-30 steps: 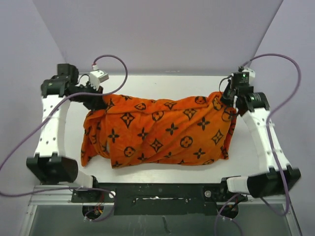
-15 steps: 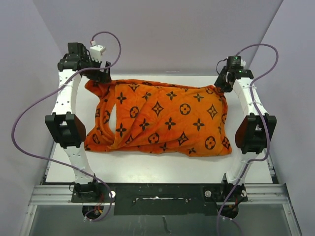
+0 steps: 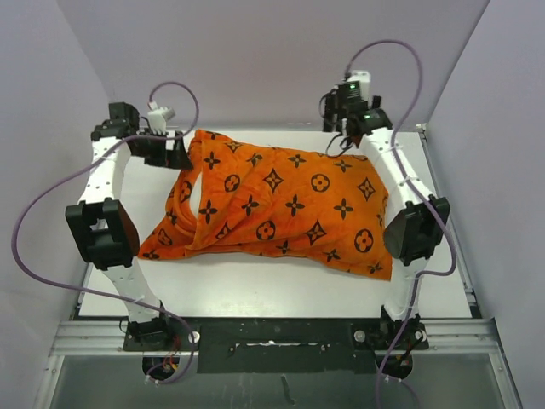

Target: Remove the pillowcase from the pillow

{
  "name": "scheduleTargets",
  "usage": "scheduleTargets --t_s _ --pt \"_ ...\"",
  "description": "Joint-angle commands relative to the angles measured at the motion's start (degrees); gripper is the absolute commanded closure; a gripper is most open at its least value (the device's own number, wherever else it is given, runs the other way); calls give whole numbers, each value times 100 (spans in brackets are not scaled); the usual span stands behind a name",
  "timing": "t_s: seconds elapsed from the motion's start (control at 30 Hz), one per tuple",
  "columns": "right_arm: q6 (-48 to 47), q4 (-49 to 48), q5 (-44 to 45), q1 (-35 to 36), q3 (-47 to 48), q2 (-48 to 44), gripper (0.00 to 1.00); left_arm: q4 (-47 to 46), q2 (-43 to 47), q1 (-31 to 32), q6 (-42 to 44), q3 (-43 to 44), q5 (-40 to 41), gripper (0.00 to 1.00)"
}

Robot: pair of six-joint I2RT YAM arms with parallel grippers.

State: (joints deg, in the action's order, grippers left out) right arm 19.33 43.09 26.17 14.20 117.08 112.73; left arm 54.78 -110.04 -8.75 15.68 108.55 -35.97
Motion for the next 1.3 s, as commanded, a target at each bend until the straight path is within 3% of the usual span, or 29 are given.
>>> scheduleTargets --t_s 0.0,0.17,0.3,0.4,0.57,0.63,0.73,0.93,1.03,1.13,1.27 --pt "-953 -435 600 1324 619 60 4 -322 670 202 -106 -786 -767 4" --pt "-1365 -404 -100 2255 1354 597 0 -683 889 150 -407 -1488 -905 11" --pt "-1545 -172 -1097 2549 1901 1049 2 -888 1020 -60 -583 -1847 -1020 20" --pt "-1677 60 -1639 2629 2120 1318 2 -981 1070 -260 -610 -2060 -1180 36" --pt "-1526 389 -2014 2370 1888 1508 2 -1181 1106 -397 -393 -2495 -910 73" --pt "-1373 423 -2141 2182 1550 1451 1 -1287 1120 -500 -422 -2601 -889 79" --pt "-1231 248 -2264 1967 850 1217 5 -1422 1187 -738 -585 -2521 -937 77" --pt "-1053 -78 -2276 1940 -276 806 20 -856 1418 -1176 -529 -1773 -1542 39" --pt "-902 -151 -2323 1967 -516 711 21 -528 1707 -734 -332 -1839 -1833 26" --pt "-766 -279 -2334 2014 -737 592 22 -616 2027 99 -166 -2233 -1484 13" --pt "-591 -442 -2362 2058 -1074 352 23 -973 2042 665 -166 -2568 -945 11"
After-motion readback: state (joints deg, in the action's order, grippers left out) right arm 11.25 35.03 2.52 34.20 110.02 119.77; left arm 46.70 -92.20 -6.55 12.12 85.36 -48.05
